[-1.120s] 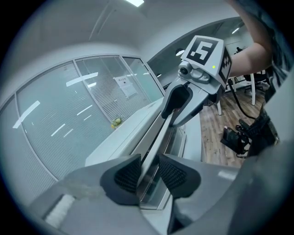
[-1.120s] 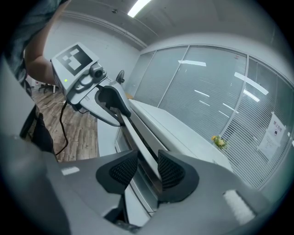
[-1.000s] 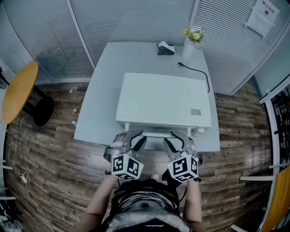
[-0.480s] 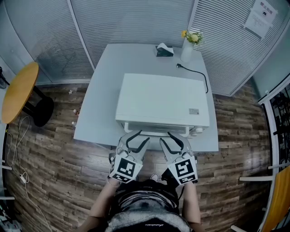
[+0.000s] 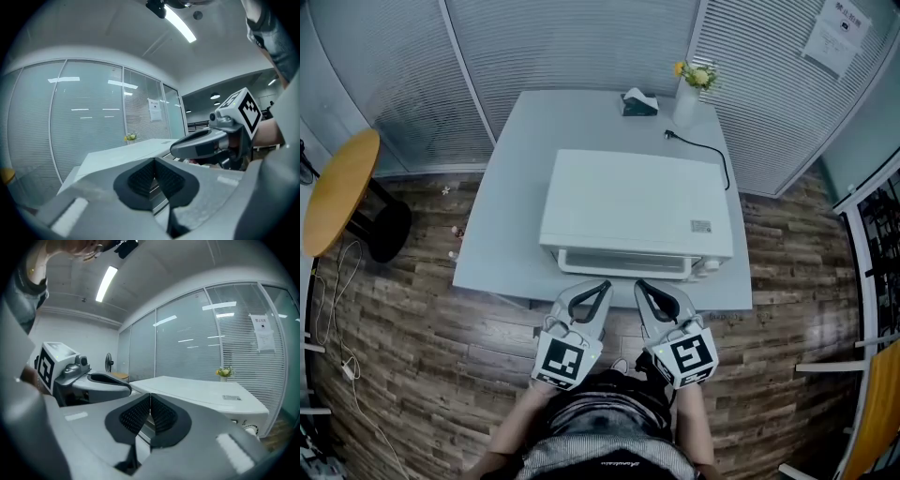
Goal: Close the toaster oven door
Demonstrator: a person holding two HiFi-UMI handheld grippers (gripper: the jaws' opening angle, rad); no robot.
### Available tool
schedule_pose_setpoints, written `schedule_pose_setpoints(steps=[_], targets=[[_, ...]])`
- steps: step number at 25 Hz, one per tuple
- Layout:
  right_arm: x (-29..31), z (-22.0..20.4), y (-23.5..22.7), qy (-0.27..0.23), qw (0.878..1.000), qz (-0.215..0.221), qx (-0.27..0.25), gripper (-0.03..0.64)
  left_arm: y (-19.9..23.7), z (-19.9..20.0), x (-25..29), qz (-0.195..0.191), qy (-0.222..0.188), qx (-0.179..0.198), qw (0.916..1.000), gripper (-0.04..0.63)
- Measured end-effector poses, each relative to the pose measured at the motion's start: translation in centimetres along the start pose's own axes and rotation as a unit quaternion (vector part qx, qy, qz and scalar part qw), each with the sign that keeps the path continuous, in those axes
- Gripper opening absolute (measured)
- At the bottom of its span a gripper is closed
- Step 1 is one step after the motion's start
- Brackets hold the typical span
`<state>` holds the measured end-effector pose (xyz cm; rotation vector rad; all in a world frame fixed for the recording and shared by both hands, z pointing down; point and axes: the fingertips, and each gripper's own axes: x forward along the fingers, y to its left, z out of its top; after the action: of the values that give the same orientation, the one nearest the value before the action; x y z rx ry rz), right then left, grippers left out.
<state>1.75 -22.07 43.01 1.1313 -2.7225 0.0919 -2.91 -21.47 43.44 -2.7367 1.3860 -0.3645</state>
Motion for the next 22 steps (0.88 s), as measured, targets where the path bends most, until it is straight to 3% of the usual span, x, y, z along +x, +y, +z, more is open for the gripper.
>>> schedule_pose_setpoints(steps=[2,5,8,22], targets=[[-0.2,0.8,0.1,-0.011,1.000,0.002,0.001,0.005,-0.1,0.9,-0.2,0.009,-0.016,-0.026,0.9995,0.005],[-0.7,2.4,0.3,-0.032,0.999,-0.001,-0.003,0.003,0.0,2.3,-0.6,0.019,-0.037,-0.028,0.9987,0.005],[-1.0,4.1,0.3,-0.052,0.999,-0.005,-0.002,0.003,0.4,4.0,-1.0,0.025,-0.062,-0.056,0.9962,0.005],[-1.4,6.7,1.1,-0.085,0.996,0.007,-0.004,0.003,0.9,6.1,-1.3,0.038,-0.084,-0.057,0.9941,0.005]])
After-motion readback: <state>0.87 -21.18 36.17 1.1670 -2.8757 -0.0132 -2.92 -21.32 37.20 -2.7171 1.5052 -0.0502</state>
